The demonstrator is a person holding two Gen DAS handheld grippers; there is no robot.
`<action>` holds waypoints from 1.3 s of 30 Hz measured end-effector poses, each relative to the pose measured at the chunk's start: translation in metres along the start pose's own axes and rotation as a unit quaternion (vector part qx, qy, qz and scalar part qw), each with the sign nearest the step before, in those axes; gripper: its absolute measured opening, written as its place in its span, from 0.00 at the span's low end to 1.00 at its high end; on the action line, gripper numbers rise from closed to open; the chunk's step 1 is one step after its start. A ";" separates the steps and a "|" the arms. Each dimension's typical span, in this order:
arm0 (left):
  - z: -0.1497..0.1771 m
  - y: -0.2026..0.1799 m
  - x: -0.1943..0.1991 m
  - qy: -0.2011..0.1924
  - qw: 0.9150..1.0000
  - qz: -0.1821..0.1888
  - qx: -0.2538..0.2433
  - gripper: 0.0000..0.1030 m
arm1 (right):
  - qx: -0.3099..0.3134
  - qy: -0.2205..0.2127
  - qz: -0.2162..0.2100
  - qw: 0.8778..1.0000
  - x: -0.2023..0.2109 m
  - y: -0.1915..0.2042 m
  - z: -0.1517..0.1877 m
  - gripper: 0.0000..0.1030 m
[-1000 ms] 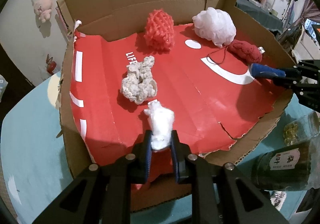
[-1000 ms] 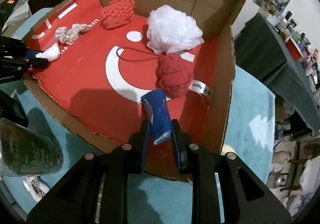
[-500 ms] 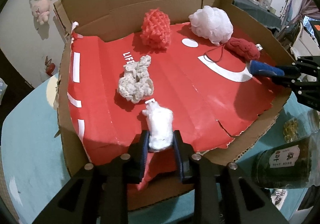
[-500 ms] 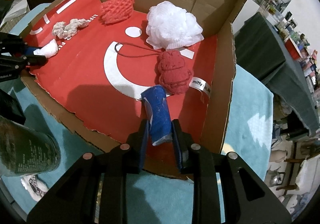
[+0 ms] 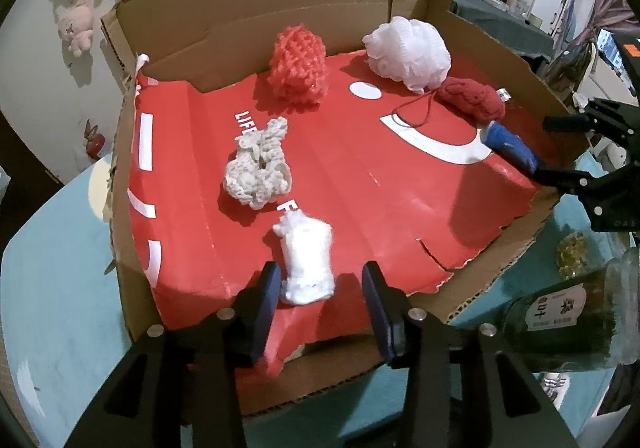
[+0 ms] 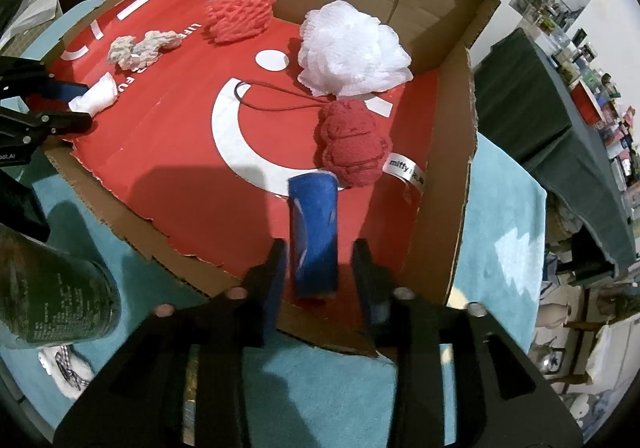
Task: Organize soft objects
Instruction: 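Withdraw both tools from the box back toward the table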
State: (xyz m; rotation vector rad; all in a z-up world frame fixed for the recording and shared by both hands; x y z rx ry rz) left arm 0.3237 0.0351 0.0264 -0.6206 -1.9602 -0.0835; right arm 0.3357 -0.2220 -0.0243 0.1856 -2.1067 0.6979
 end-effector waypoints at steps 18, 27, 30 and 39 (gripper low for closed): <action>0.002 -0.040 0.081 -0.121 0.993 0.005 -0.009 0.84 | -0.043 -0.060 0.022 0.997 0.063 -0.020 0.006 0.71; 0.024 -0.082 0.140 -0.199 0.980 0.003 -0.021 0.94 | -0.090 -0.133 0.031 0.987 0.136 -0.029 0.027 0.77; 0.036 -0.096 0.157 -0.223 0.974 0.003 -0.022 0.95 | -0.110 -0.158 0.041 0.980 0.160 -0.031 0.036 0.78; 0.082 -0.135 0.178 -0.277 0.960 -0.016 -0.031 0.96 | -0.160 -0.234 0.071 0.956 0.216 -0.014 0.084 0.80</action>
Point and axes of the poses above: each gripper's, at about its wrist camera, not at the fingertips, and x roughly against the way its jaws point, y to its left, z to its underside, the point moved 4 cm from there along -x, roughly the way its jaws point, and after that the axes turned 14 degrees about z, right-handed, at the moved point
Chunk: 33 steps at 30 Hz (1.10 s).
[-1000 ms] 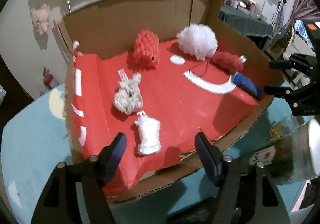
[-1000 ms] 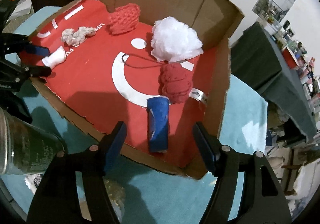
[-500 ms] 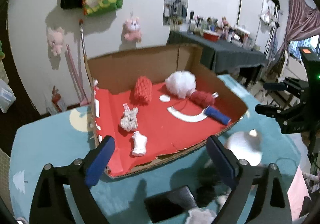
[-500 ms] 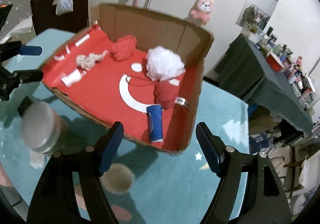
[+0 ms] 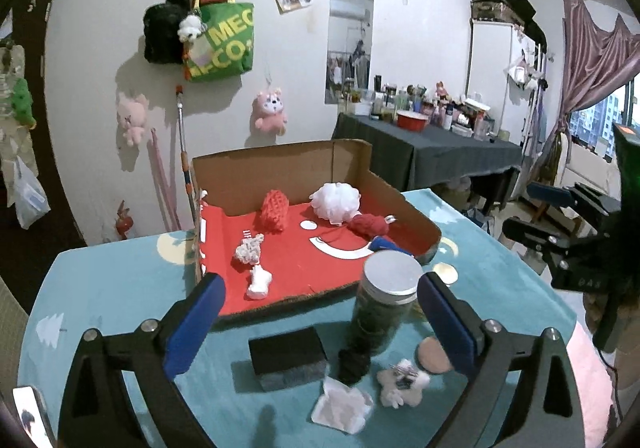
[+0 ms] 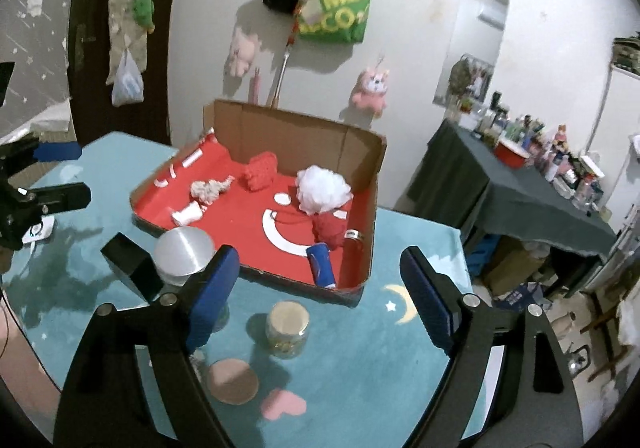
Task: Organize soft objects
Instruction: 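Withdraw both tools from the box back toward the table, then move both open tools toward the white tissue and tan round pad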
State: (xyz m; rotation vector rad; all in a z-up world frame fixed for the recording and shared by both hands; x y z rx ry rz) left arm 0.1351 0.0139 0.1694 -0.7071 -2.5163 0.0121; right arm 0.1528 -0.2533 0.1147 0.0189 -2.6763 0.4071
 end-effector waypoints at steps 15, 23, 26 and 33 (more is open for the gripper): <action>0.070 -0.048 0.021 -0.048 0.998 -0.031 -0.006 0.96 | -0.074 -0.077 0.036 0.994 0.077 0.020 0.070 0.85; 0.098 -0.055 0.016 -0.047 0.998 -0.038 -0.002 0.96 | -0.102 -0.060 0.050 0.992 0.077 0.028 0.105 0.86; 0.105 -0.054 0.014 -0.049 0.998 -0.045 0.003 0.96 | -0.102 -0.056 0.063 0.991 0.075 0.031 0.115 0.86; 0.125 -0.045 0.004 -0.045 0.998 -0.045 0.027 0.96 | -0.118 -0.041 0.078 0.989 0.067 0.036 0.139 0.86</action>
Point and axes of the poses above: each gripper's, at about its wrist camera, not at the fingertips, and x roughly against the way its jaws point, y to its left, z to its underside, the point moved 4 cm from there along -x, roughly the way its jaws point, and after that the axes turned 14 degrees about z, right-handed, at the moved point
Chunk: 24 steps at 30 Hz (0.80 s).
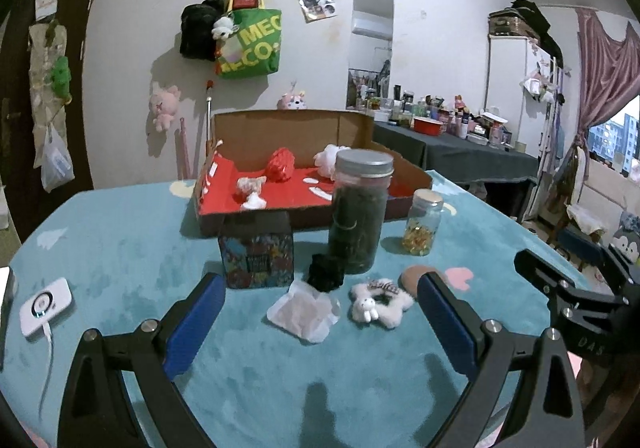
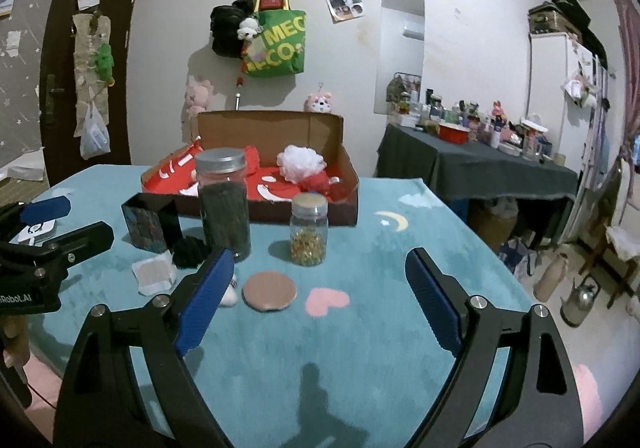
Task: Organize soft objects
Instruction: 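Move both open tools toward the white tissue and tan round pad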
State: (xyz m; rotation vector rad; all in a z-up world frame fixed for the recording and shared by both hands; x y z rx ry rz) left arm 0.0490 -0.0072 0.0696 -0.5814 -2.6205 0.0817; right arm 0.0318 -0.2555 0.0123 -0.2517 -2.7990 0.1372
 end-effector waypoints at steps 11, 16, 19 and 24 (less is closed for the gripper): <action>0.030 0.006 -0.016 0.021 1.000 -0.018 -0.001 0.96 | -0.008 0.027 0.003 1.000 -0.012 0.006 0.037 0.86; 0.040 0.008 -0.020 0.032 0.999 -0.023 0.006 0.96 | 0.000 0.030 0.019 0.999 -0.016 0.011 0.052 0.86; 0.045 0.009 -0.022 0.037 0.999 -0.026 0.007 0.96 | -0.005 0.041 0.016 0.999 -0.020 0.012 0.058 0.86; 0.051 0.012 -0.026 0.049 0.998 -0.027 0.014 0.96 | -0.006 0.051 0.020 0.998 -0.025 0.013 0.065 0.86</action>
Point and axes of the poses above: each gripper's, at about its wrist camera, not at the fingertips, and x roughly against the way its jaws point, y to its left, z to its underside, the point moved 4 cm from there along -x, roughly the way its jaws point, and after that the axes turned 14 degrees about z, right-handed, at the moved point
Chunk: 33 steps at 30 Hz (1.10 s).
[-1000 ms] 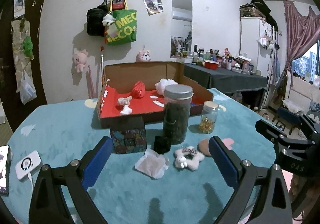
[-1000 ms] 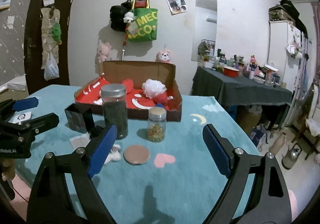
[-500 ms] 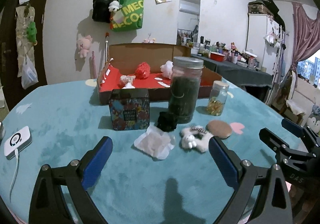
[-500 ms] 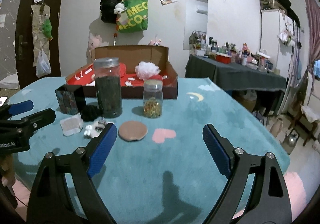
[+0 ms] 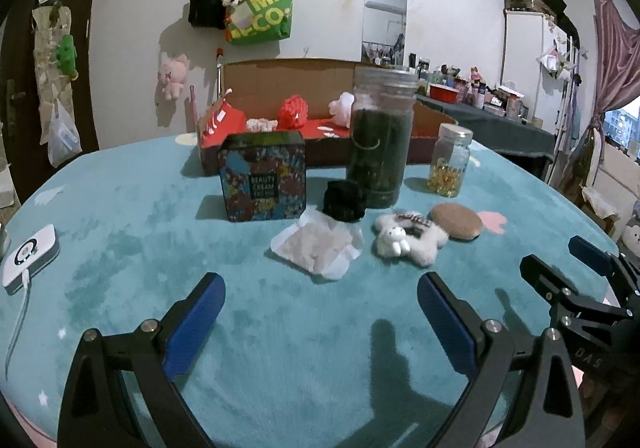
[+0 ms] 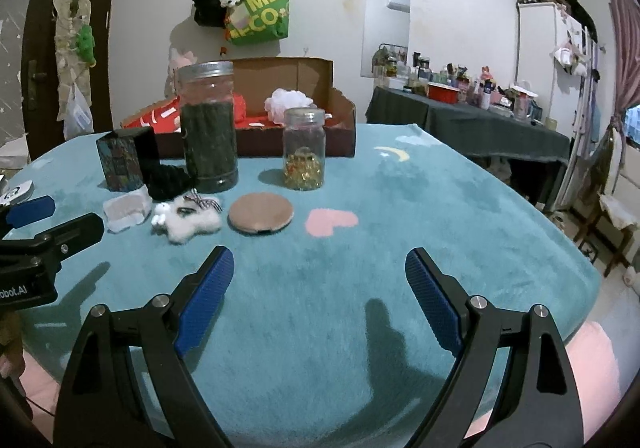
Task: Organize soft objects
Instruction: 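Move both open tools toward the white tissue and tan round pad, then grasp the white tissue with the left tool while the right tool grasps the tan round pad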
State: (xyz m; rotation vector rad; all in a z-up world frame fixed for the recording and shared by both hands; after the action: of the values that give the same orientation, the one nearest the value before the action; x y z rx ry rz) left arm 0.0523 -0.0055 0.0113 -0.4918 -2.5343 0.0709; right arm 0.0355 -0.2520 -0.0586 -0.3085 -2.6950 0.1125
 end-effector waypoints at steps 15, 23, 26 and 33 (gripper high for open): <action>-0.011 0.007 -0.013 0.035 0.999 0.011 -0.006 0.96 | 0.010 0.033 -0.029 0.999 -0.017 0.005 -0.002 0.86; -0.029 0.018 -0.035 0.093 0.995 0.026 -0.022 0.93 | 0.050 0.052 -0.057 0.996 -0.035 0.016 -0.022 0.86; -0.032 0.020 -0.042 0.113 0.993 0.025 -0.038 0.91 | 0.052 0.067 -0.077 0.993 -0.044 0.018 -0.032 0.86; -0.032 0.024 -0.062 0.163 0.984 0.033 -0.060 0.77 | 0.077 0.123 -0.120 0.982 -0.074 0.034 -0.049 0.85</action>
State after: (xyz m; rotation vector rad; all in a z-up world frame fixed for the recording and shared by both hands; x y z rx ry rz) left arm 0.1251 -0.0074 0.0030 -0.5847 -2.2087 -0.1302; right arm 0.1281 -0.2346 -0.0485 0.0496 -2.4374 0.1954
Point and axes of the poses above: each gripper's, at about its wrist camera, not at the fingertips, and x roughly against the way its jaws point, y to its left, z to its underside, the point moved 4 cm from there along -x, roughly the way its jaws point, and after that the axes turned 14 degrees about z, right-handed, at the moved point
